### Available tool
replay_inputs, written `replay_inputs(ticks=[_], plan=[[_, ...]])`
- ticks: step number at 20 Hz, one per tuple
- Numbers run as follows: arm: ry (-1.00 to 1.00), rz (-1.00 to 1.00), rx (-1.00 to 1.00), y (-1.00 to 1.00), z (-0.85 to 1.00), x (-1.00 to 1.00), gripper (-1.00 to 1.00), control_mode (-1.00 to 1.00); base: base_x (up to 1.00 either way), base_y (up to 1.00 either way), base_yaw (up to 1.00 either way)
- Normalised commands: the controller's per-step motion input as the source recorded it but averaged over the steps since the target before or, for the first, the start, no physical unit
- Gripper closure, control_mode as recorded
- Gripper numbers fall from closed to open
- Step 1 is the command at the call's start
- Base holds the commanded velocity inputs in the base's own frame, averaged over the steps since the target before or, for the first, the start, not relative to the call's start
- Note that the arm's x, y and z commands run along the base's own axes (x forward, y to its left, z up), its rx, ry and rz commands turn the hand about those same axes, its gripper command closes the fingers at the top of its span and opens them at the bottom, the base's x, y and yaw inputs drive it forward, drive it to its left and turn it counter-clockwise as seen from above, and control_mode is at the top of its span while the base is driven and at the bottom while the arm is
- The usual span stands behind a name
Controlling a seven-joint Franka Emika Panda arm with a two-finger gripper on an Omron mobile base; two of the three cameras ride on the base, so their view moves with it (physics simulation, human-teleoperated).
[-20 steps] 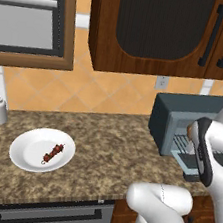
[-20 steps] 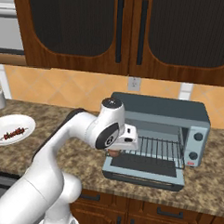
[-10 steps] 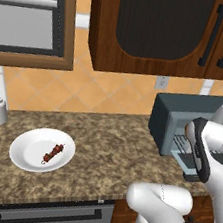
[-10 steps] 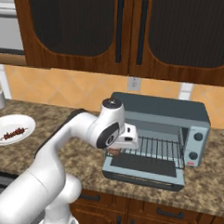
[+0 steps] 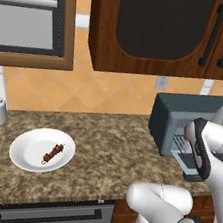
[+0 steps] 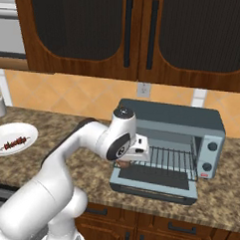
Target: Pick up the kebab skewer and baguette bread, and place them inside the toaster oven. Close the toaster oven door and start by setting the timer.
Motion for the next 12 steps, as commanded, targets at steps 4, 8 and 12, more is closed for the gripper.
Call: replay_inputs(ticks=[4,8,12], plan=[[0.0,0.0,0.06,-0.08,-0.13,0.0,1.0,-1.0,0.0,0.0,0.0],[0.0,0.0,0.04,-0.05,-0.12,0.03,1.0,-1.0,0.0,0.0,0.0],[0.0,-0.02,0.01,0.0,-0.05,0.16,1.0,-1.0,0.0,0.0,0.0]])
